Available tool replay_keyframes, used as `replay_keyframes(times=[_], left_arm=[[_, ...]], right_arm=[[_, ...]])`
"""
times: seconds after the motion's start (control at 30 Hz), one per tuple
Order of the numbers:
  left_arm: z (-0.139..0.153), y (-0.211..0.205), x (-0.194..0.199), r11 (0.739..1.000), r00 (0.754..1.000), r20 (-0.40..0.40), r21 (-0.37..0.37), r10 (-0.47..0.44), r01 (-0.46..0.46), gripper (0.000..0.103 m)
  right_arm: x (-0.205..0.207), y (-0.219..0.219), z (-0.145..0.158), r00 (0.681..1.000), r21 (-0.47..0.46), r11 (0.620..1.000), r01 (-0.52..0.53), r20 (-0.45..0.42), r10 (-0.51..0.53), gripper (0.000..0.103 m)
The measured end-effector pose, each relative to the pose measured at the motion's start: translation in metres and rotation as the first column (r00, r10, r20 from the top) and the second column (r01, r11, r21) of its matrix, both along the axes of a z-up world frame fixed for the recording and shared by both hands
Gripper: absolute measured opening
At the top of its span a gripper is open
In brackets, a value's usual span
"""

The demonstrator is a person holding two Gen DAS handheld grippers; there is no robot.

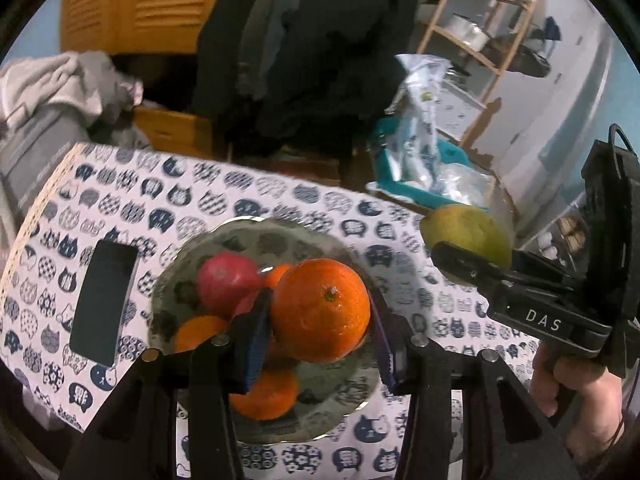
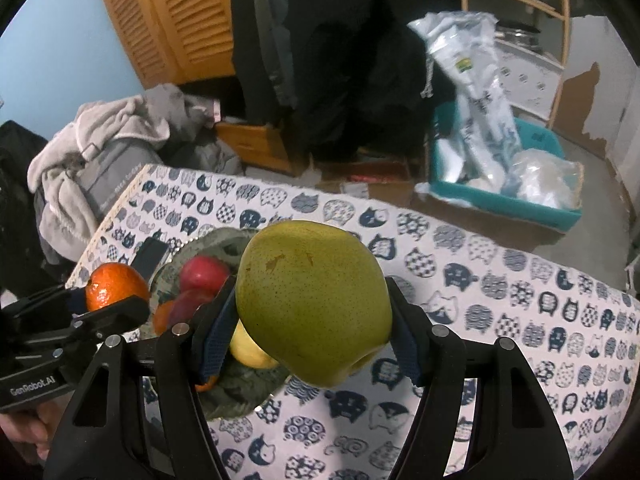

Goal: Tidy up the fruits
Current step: 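Lower the mandarin and pear onto the plate and open both tools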

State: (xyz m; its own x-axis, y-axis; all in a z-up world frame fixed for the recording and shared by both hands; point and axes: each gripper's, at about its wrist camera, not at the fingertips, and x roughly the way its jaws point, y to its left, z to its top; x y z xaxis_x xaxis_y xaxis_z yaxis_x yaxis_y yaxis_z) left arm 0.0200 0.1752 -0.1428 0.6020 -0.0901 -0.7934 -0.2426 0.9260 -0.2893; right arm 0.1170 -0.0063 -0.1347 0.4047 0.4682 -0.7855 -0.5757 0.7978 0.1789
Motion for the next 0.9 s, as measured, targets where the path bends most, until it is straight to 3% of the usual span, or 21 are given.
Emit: replay_keyframes(times=[0.33,0.67,0.9], left_arm=[[-0.035,0.039,0.003,0.996,0.994,-0.079,-0.018,0.08,-0.082,0.047],[-0.059,0.056,0.007,0.99,0.984,-0.14,-0.071,0.108,-0.119,0.047],[-0.064,0.058,0.009,0.99,0.979,-0.161,-0.047,0.122,-0.131,0.058]], right_arm=[[0.013,0.052,-0.046,0.994,-0.053,0.996,-0.077,-0.086,0.072,0.069],[0.022,0.076,-0.065,0.986,-0.044,0.994,-0.102,-0.135,0.095,0.069],[0.023,0.085,-0.082,0.982,-0.066,0.99,-0.123,-0.155,0.111,0.069]])
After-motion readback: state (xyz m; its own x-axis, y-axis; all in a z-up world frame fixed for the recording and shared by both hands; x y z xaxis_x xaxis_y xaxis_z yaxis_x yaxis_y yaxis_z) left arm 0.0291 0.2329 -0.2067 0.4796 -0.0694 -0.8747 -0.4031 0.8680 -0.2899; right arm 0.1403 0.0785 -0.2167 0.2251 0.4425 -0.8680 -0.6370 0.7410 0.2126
